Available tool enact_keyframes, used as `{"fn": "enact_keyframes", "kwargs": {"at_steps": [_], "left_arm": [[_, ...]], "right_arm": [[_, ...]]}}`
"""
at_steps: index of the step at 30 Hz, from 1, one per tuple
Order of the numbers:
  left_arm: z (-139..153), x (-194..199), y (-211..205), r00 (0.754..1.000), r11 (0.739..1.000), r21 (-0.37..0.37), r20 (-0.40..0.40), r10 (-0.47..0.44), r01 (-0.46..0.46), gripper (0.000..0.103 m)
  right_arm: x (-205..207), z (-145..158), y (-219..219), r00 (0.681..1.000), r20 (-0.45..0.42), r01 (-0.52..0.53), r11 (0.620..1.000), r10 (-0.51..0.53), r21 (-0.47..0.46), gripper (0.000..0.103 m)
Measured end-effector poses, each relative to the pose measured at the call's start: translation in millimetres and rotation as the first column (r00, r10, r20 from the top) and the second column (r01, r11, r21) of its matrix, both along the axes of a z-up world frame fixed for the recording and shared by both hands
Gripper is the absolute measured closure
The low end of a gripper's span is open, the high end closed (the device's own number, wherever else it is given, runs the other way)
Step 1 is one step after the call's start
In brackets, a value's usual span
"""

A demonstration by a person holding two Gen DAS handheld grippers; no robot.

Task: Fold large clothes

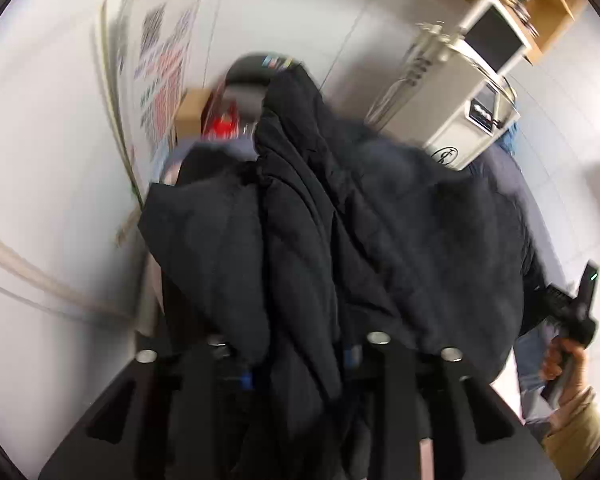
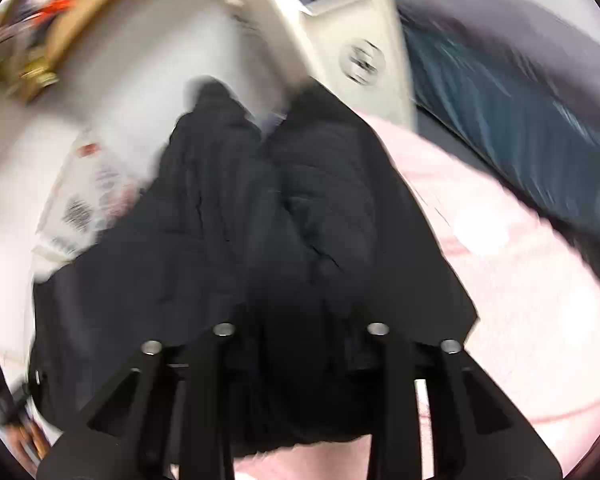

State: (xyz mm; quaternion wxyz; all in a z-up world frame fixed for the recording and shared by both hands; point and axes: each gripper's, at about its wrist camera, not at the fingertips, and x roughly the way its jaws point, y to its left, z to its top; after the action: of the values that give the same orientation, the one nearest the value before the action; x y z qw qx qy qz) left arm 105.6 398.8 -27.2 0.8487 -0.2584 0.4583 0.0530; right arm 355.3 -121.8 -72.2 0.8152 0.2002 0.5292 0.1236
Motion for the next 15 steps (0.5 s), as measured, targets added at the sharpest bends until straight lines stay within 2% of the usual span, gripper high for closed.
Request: {"fn": "enact_keyframes", "kwargs": {"at_steps": [1, 2, 4, 5, 7, 8, 9, 11, 13, 15], "left_arm": [[-5.0, -1.2, 4.1, 1.0, 1.0, -0.022, 0.007, 0.009, -0.009, 0.057], [-10.1, 0.0, 6.6, 1.0, 0.999, -0.032, 0.017, 0.013, -0.013, 0.048], [-17.3, 4.3, 3.0, 1.0, 1.0, -0.021, 0.008, 0.013, -0.013, 0.042], [-18.9, 7.5, 3.2, 1.0, 1.0, -0.01, 0.002, 0.011, -0.011, 0.038], [-23.6, 12.0, 4.4, 0.999, 0.999, 0.019, -0.02, 0.031, -0.031, 0.029], [-21.3, 13.5, 3.2, 0.998, 0.998, 0.024, -0.034, 0.054, -0.053, 0.02], [-25.6, 12.1, 5.4, 0.996, 0.997, 0.031, -0.045, 0.075, -0.074, 0.014], [-24.4, 13.4, 11.0, 0.994, 0.995, 0.038, -0.056, 0.095, -0.093, 0.014], [-16.0, 16.4, 9.3, 0.994, 0.991, 0.1, -0.056, 0.091, -0.085, 0.013], [1.2, 17.5, -4.0, 0.996, 0.974, 0.223, -0.059, 0.062, -0.047, 0.007]], "right_arm": [[3.3, -12.2, -7.5, 0.999, -0.034, 0.032, 0.999, -0.03, 0.044, 0.067], [4.8, -18.5, -12.6, 0.997, -0.058, 0.054, 0.995, -0.049, 0.078, 0.064], [4.9, -28.3, -21.7, 0.993, -0.093, 0.083, 0.989, -0.072, 0.123, 0.062], [1.5, -29.3, -22.0, 0.993, -0.094, 0.08, 0.99, -0.069, 0.118, 0.06], [-4.0, -27.2, -22.3, 0.993, -0.093, 0.075, 0.994, -0.067, 0.081, 0.049], [-4.7, -27.1, -22.2, 0.991, -0.102, 0.089, 0.995, -0.084, 0.049, 0.034], [0.2, -25.8, -22.3, 0.988, -0.114, 0.111, 0.994, -0.108, 0.019, 0.027], [-13.5, -19.8, -21.7, 0.98, -0.133, 0.151, 0.988, -0.148, 0.013, 0.025], [-20.9, -15.2, -23.5, 0.971, -0.169, 0.17, 0.985, -0.166, 0.008, 0.025], [-33.8, -2.1, -21.6, 0.972, -0.17, 0.162, 0.987, -0.163, -0.018, 0.025]]}}
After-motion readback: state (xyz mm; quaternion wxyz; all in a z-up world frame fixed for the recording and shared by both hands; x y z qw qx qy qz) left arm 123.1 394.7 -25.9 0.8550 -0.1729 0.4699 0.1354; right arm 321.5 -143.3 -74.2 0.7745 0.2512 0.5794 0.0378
